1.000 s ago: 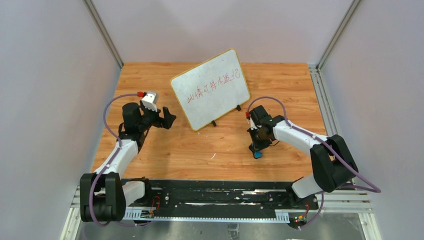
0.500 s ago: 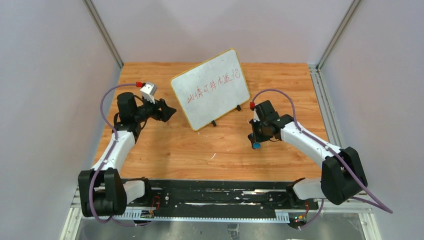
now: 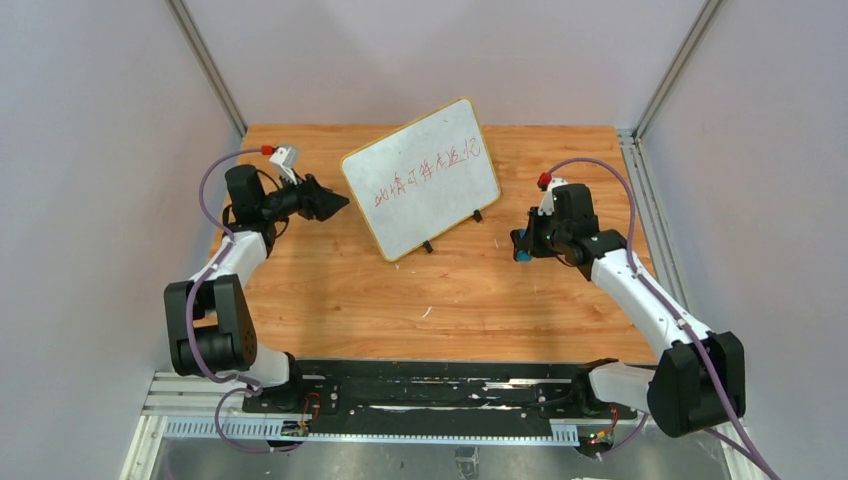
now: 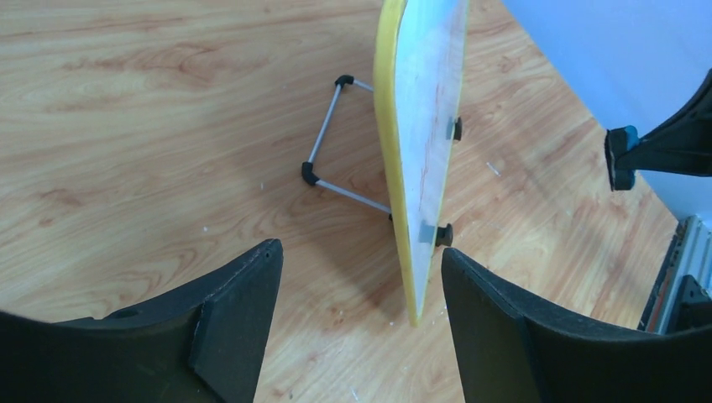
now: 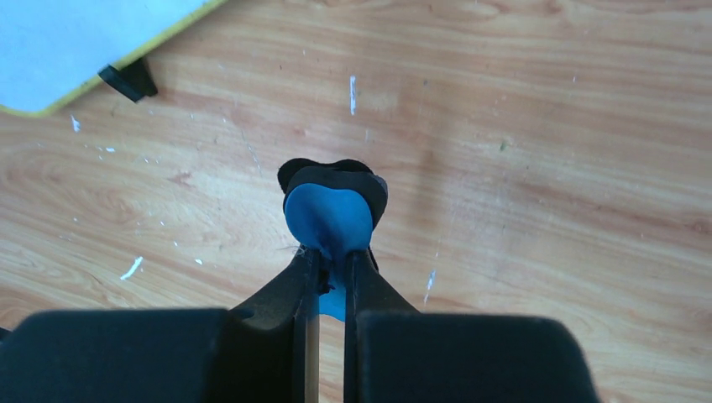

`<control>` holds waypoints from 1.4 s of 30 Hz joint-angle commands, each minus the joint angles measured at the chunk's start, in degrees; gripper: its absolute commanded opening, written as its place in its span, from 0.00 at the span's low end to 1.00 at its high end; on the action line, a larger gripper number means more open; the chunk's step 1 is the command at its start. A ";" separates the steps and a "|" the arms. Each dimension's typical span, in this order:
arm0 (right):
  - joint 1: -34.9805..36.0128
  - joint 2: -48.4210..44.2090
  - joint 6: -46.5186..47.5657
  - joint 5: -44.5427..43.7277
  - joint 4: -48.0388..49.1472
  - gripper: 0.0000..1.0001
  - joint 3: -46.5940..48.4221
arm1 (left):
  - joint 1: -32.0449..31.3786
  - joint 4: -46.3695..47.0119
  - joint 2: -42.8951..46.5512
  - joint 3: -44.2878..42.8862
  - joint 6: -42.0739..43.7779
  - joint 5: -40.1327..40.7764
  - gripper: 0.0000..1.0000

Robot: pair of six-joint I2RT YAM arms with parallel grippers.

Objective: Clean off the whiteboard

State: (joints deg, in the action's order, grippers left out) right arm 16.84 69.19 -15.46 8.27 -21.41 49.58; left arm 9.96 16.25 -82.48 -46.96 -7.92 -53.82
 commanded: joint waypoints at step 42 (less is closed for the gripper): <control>-6.09 20.64 -0.06 8.86 6.97 0.01 25.53 | -6.06 13.20 -8.96 -5.43 -9.60 -0.88 0.58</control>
State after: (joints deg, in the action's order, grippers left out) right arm 11.64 88.90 -16.23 16.08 -14.72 72.71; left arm 4.38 26.96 -91.48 -53.12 -16.84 -54.06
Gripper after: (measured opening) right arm 0.076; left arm 0.580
